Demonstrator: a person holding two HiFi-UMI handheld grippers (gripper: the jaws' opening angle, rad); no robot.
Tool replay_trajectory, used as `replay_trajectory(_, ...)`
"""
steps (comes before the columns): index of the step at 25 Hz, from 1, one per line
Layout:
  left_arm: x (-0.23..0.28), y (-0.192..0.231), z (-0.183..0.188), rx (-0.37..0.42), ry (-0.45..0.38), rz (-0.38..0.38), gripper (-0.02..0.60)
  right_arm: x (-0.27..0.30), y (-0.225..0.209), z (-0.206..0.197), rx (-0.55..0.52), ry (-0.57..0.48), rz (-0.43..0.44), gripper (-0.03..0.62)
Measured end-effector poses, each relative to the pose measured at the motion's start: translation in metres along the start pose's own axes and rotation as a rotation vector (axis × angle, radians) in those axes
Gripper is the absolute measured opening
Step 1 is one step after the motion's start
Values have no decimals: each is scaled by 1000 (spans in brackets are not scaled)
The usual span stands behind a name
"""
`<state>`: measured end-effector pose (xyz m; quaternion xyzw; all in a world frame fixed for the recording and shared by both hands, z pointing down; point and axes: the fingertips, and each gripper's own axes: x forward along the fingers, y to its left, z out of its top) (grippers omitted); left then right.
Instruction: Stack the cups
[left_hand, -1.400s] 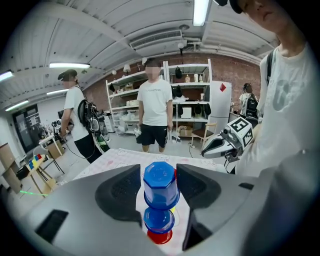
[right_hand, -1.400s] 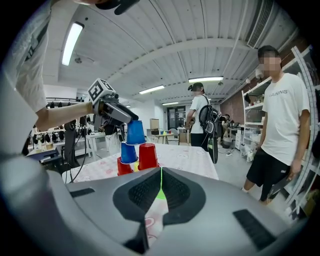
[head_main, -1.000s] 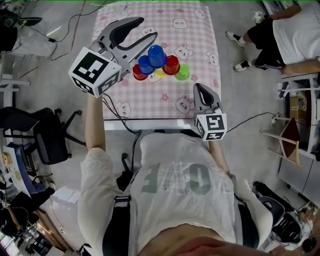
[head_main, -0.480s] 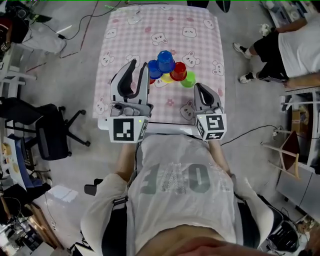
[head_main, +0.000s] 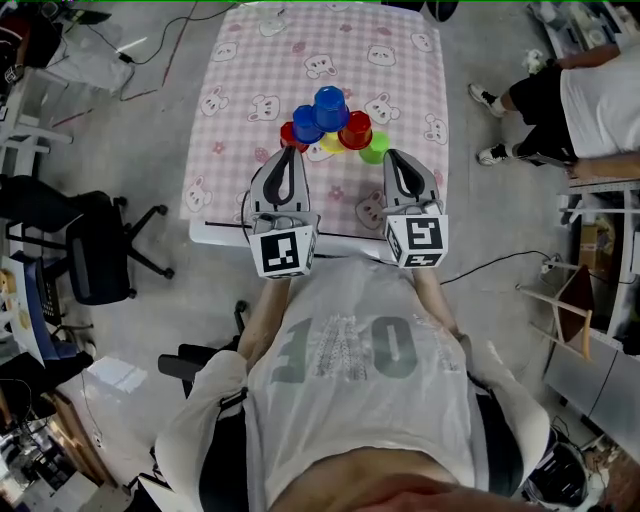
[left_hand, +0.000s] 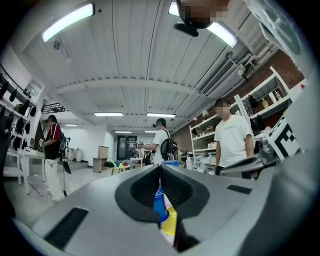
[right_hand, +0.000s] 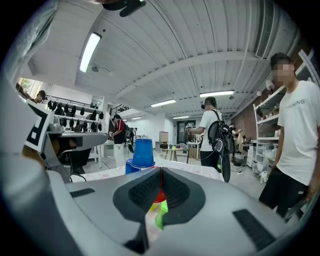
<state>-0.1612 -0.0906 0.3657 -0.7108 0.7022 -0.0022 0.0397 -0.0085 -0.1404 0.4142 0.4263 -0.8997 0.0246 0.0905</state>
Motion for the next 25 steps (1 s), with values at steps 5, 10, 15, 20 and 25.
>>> replay_trajectory(5,-2,-10,0,-5,-7,-23,32,-3,0,2,1,-16,1,29)
replay_trajectory(10,-5,-7,4,-17,-6,-15,32,-4,1,6,3,-35,-1,29)
replay_trajectory(15,-9,-5,0,-17,14,-9,32,-6,-2,10,2,-50,-11,29)
replay_trajectory(20,-11,-2,-4,-24,24,-10,32,-6,-2,11,-2,-53,-17,29)
replay_trajectory(25,-10,-1,-8,-25,29,-10,32,-3,0,9,-5,-52,-10,29)
